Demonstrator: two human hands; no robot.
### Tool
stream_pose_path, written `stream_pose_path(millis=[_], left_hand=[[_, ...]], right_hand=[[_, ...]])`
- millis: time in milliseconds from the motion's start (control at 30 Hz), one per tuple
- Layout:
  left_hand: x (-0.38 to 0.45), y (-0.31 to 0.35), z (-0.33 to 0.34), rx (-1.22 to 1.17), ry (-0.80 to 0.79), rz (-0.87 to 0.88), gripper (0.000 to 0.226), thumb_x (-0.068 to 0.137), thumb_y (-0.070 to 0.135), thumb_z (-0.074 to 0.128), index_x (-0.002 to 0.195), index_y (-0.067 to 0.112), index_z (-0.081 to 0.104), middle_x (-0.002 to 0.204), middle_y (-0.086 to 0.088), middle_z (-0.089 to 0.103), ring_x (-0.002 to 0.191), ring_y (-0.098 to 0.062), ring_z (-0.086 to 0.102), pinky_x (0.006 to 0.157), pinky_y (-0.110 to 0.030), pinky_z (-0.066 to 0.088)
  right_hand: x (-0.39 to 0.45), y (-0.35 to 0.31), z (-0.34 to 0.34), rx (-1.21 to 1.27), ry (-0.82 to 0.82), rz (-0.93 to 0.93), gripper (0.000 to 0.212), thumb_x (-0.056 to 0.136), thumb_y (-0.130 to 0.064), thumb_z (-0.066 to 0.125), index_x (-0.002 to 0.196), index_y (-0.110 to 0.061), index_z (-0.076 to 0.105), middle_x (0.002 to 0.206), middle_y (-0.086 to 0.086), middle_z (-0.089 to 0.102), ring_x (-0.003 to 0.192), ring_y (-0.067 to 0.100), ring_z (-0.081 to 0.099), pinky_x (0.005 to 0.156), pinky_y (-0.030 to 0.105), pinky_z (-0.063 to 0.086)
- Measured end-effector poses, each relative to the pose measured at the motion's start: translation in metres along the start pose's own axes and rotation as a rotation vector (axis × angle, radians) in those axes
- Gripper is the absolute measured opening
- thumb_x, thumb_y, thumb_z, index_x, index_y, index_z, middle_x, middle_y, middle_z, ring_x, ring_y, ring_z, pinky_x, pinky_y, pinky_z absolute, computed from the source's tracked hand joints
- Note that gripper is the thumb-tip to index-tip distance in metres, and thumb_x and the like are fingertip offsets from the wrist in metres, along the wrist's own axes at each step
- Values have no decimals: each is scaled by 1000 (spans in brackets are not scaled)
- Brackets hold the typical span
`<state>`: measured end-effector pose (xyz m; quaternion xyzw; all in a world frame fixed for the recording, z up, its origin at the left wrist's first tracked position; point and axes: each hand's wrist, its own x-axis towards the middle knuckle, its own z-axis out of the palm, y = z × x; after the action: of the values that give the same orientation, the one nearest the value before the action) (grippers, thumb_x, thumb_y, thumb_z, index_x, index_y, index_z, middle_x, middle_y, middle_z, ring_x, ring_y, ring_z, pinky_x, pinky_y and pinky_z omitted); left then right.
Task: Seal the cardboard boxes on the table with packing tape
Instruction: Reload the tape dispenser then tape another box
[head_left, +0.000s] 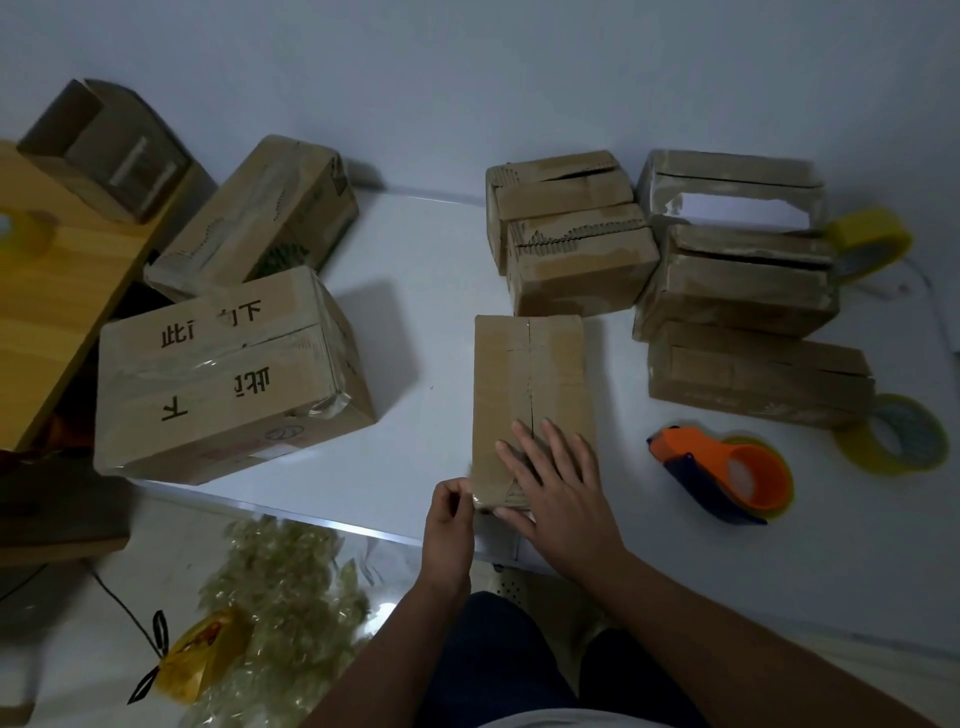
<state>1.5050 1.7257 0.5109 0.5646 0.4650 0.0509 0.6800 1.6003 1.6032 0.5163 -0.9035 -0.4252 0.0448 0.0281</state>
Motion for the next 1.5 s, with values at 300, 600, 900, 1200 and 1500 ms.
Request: stream_pose_path(millis=[300, 600, 900, 1200, 1500], left_hand=[[19, 10, 5, 134, -2, -65, 14, 102, 15, 50, 114, 18, 58, 116, -1, 63, 104, -17, 59, 75, -19, 46], [-7, 39, -34, 235, 5, -32, 22, 101, 16, 50, 105, 15, 72, 104, -1, 73, 98, -13, 67, 89, -27, 52], [-14, 54, -29, 699, -309, 303, 46, 92, 3, 61, 134, 21, 58, 118, 4, 69, 108, -13, 66, 80, -1, 41], [26, 54, -34, 1192, -498, 510, 93, 91, 38, 69, 157, 17, 7, 130, -12, 62, 106, -26, 65, 85, -25, 45], [28, 53, -52, 927, -430, 495, 94, 83, 69, 55, 157, 28, 14, 164, 8, 14, 124, -8, 55, 103, -34, 48]], right_hand=[[1, -1, -3, -5, -66, 8, 73, 92, -65, 31, 154, -27, 20, 162, 3, 14, 148, 31, 15, 116, 54, 17], [0, 0, -5, -13, -70, 8, 73, 91, -66, 26, 153, -27, 23, 162, 3, 18, 147, 31, 19, 116, 53, 18], [0, -1, -6, 4, -87, 11, 73, 92, -64, 29, 154, -27, 19, 162, 3, 15, 148, 31, 16, 116, 54, 18], [2, 1, -6, -5, -122, -5, 76, 91, -66, 34, 154, -26, 21, 162, 4, 14, 149, 31, 13, 117, 54, 15], [9, 17, -31, 420, -114, 55, 64, 97, -55, 35, 153, -32, 17, 162, -8, 4, 149, 17, -4, 121, 47, 4]])
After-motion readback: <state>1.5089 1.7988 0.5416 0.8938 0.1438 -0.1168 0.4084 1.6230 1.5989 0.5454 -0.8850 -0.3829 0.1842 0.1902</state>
